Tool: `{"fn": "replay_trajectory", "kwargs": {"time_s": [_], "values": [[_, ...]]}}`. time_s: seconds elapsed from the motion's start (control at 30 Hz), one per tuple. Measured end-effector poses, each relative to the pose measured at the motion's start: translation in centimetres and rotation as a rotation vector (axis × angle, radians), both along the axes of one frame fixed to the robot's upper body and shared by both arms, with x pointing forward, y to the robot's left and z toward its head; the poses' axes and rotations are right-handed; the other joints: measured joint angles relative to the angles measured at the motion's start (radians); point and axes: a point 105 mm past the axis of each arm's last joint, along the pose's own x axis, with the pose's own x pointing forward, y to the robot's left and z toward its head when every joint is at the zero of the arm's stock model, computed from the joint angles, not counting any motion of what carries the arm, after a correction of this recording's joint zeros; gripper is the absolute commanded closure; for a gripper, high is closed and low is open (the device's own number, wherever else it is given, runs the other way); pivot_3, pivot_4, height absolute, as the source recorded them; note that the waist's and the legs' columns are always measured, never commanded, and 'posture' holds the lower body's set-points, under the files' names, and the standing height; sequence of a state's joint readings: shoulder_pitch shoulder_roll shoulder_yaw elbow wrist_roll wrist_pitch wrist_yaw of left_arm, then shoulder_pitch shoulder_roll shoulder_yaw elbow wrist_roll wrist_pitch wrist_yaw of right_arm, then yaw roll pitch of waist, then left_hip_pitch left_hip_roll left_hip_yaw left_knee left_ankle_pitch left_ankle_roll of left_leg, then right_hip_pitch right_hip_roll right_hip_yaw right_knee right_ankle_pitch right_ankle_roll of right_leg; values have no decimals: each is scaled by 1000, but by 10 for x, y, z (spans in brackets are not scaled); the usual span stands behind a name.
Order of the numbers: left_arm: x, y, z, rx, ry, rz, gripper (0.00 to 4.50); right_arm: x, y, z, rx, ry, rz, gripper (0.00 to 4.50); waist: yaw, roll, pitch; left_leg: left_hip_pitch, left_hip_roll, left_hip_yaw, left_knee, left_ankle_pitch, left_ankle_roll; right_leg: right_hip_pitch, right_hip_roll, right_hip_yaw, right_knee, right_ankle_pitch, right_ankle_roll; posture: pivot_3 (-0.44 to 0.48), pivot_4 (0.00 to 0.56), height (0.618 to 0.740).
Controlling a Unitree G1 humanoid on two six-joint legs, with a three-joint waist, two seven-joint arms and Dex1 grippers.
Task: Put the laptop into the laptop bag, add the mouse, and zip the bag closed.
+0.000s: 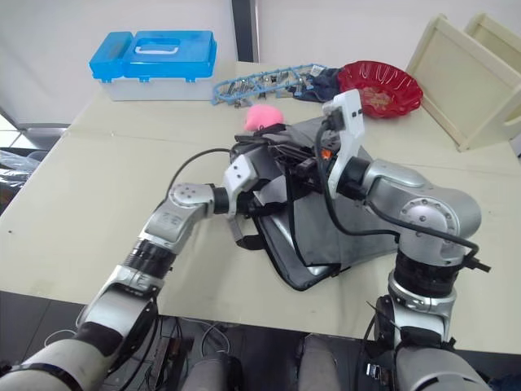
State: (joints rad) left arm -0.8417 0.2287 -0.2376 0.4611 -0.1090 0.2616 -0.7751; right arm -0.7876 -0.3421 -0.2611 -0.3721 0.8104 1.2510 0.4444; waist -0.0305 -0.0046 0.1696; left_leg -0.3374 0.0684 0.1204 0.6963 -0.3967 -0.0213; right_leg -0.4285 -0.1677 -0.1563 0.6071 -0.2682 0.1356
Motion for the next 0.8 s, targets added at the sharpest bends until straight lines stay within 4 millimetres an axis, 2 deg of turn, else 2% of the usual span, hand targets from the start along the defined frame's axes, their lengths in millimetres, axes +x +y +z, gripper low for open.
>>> {"fn": "replay_trajectory", "kwargs": {"time_s": [0.2,0.3,0.33,0.4,0.43,0.63,0.8], "values": [[9,-31,2,-16,15,1,1768,-5,3,4,29,16,4,4461,1,0,0,0,0,0,0,0,0,0,0,0,0,0,0,0,150,740],[11,-38,2,-34,35,4,1768,-5,3,5,29,15,2,4461,-1,0,0,0,0,0,0,0,0,0,0,0,-1,0,0,0,150,740],[11,-38,2,-44,36,7,765,-6,3,6,30,15,2,4500,-1,0,0,0,0,0,-1,0,0,0,0,0,-1,0,0,0,150,740],[12,-38,3,-49,35,8,183,-5,3,6,30,16,0,4500,-1,0,0,0,0,0,-1,0,0,0,0,0,-1,0,0,0,150,740],[12,-38,3,-52,34,8,74,-5,3,6,30,16,-1,4500,-1,0,0,0,0,0,-1,0,0,0,0,0,-1,0,0,0,150,740],[5,-28,0,-131,43,-4,74,-5,2,6,27,16,-12,4500,-1,0,0,0,0,0,-1,0,0,0,0,0,-1,0,0,0,150,740],[-7,-1,-2,-191,29,5,74,-4,-1,3,23,16,-26,4500,3,0,0,-1,0,-1,1,0,0,0,0,0,-1,0,0,0,150,740]]}}
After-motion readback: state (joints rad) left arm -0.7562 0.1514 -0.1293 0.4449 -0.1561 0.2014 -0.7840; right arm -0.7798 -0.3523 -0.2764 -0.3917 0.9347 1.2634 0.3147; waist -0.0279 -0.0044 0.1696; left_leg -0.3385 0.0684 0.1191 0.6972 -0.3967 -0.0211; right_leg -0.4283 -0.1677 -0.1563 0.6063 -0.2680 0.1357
